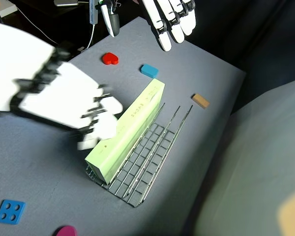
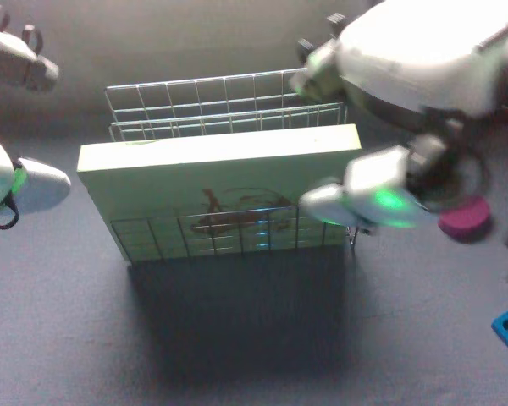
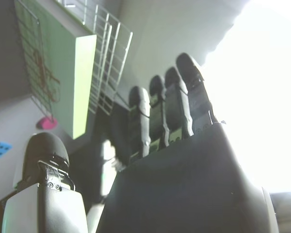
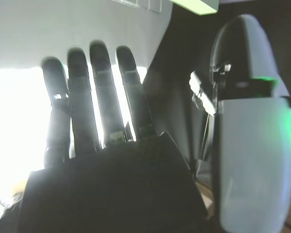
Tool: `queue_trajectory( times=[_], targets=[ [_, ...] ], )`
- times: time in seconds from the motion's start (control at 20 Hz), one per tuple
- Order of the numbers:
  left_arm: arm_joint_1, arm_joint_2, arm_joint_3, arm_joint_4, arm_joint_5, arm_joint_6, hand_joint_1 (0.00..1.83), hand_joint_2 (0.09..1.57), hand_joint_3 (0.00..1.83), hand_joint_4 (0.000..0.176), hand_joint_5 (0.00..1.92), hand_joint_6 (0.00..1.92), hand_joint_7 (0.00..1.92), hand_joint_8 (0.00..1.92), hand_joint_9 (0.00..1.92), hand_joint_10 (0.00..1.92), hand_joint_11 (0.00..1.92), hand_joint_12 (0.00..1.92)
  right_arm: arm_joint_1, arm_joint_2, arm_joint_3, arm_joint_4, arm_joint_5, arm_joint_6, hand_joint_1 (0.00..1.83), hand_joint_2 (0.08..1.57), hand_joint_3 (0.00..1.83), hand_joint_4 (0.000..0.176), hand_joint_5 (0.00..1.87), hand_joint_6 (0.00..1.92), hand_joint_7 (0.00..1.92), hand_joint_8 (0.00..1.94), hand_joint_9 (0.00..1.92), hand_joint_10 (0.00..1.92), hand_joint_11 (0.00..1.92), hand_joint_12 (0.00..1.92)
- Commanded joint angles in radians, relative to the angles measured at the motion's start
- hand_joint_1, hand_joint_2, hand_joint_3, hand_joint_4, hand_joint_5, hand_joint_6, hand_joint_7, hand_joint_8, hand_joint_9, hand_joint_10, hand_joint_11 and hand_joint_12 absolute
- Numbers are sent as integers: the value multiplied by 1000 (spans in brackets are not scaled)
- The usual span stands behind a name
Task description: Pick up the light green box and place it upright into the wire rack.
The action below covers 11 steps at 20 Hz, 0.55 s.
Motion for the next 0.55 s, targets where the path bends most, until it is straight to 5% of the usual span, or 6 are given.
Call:
queue_trajectory(
  times=[0.0, 0.05, 0.1, 0.35, 0.4, 0.5],
  targets=[
    [-15, -3, -7, 71, -52, 2, 571, 1164, 0, 0, 767, 513, 699, 574, 576, 819, 466, 1222, 2, 17, -16, -76, 22, 8, 782, 1061, 1, 0, 896, 104, 844, 747, 780, 1599, 886, 1852],
    [-15, -3, -7, 71, -50, 1, 817, 1223, 4, 135, 733, 1215, 703, 1121, 644, 1415, 670, 1519, -9, 47, -36, -86, 35, 20, 966, 1129, 0, 36, 906, 910, 838, 1314, 1038, 1857, 1269, 1907],
    [-16, -3, -7, 71, -47, 1, 793, 1169, 0, 0, 622, 1590, 741, 1587, 743, 1819, 803, 1835, -32, 81, -61, -123, 47, 61, 913, 1104, 0, 0, 811, 1228, 871, 1764, 1236, 1908, 1527, 1918],
    [-15, -2, -11, 71, -47, 1, 840, 1186, 1, 0, 1053, 1921, 1110, 1921, 1175, 1921, 1232, 1921, -122, 145, -103, -236, 71, 184, 743, 1208, 12, 0, 1185, 1920, 1404, 1941, 1672, 1921, 1911, 1921],
    [-15, -2, -13, 71, -47, 1, 838, 1191, 2, 0, 1119, 1921, 1193, 1921, 1240, 1921, 1295, 1921, -132, 147, -103, -239, 65, 201, 673, 1288, 0, 111, 1261, 1921, 1450, 1941, 1702, 1921, 1919, 1921],
    [-16, -2, -16, 71, -47, 1, 803, 1228, 3, 0, 1250, 1921, 1381, 1921, 1429, 1921, 1465, 1921, -146, 148, -103, -254, 78, 212, 617, 1384, 14, 173, 1307, 1921, 1461, 1941, 1706, 1921, 1921, 1921]
  ],
)
